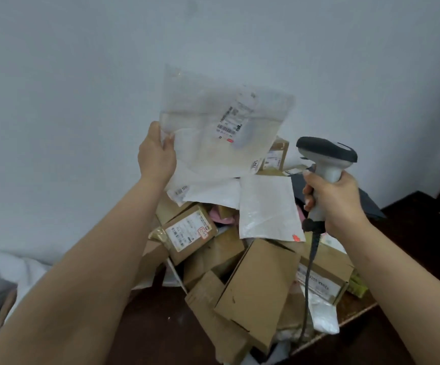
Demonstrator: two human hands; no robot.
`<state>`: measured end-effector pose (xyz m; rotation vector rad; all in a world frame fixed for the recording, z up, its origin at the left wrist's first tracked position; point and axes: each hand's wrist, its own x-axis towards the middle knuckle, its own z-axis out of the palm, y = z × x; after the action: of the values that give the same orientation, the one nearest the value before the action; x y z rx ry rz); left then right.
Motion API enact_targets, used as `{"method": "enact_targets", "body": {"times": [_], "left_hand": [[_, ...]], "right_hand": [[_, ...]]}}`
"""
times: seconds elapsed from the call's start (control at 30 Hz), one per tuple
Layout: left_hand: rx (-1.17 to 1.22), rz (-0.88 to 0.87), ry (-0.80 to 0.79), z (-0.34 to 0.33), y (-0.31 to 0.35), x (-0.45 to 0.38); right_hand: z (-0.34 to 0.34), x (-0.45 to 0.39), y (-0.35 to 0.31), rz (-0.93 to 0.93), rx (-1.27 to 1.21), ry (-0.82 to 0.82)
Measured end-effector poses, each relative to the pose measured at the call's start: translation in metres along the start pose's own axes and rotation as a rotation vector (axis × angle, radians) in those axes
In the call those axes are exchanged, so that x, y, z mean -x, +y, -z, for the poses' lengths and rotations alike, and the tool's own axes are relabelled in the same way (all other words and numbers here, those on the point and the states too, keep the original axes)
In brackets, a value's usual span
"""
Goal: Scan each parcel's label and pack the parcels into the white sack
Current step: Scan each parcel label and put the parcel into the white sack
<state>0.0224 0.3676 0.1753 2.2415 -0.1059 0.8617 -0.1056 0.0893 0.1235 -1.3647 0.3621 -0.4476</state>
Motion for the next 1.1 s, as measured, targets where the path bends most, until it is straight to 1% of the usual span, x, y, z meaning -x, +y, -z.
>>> {"method": "enact_targets", "body": {"times": [0.07, 0.17, 0.27, 0.37, 0.5, 0.6, 0.7, 0.87, 1.1], "left_hand": [[0.016, 0.053, 0.045, 0.022, -0.016, 0.003], [0.115, 0.172, 0.097, 0.058, -0.048, 0.013], [0.179, 0.279, 0.109, 0.099, -0.081, 0.035], [0.232, 0.322, 0.102, 0.148, -0.115, 0.068], [0.238, 0.419, 0.107, 0.213, -0.16, 0.108], [0.259, 0.467, 0.121, 0.257, -0.178, 0.136], [0.273, 0.474, 0.154, 0.295, -0.194, 0.158], [0.258, 0.516, 0.187, 0.339, -0.232, 0.179], [0.253, 0.569, 0.221, 0.371, -0.269, 0.194]], "right_hand": [[-0.009, 0.017, -0.005, -0.013, -0.003, -0.044], [-0.026, 0.05, -0.007, -0.042, -0.015, -0.12], [-0.048, 0.088, -0.007, -0.063, 0.003, -0.21], [-0.079, 0.131, -0.008, -0.108, -0.008, -0.355], [-0.125, 0.191, -0.006, -0.159, -0.009, -0.564], [-0.157, 0.235, -0.006, -0.182, 0.005, -0.658], [-0.184, 0.271, -0.006, -0.202, -0.023, -0.688], [-0.215, 0.308, -0.002, -0.207, -0.026, -0.699], [-0.239, 0.339, -0.002, -0.218, -0.042, -0.723]]}}
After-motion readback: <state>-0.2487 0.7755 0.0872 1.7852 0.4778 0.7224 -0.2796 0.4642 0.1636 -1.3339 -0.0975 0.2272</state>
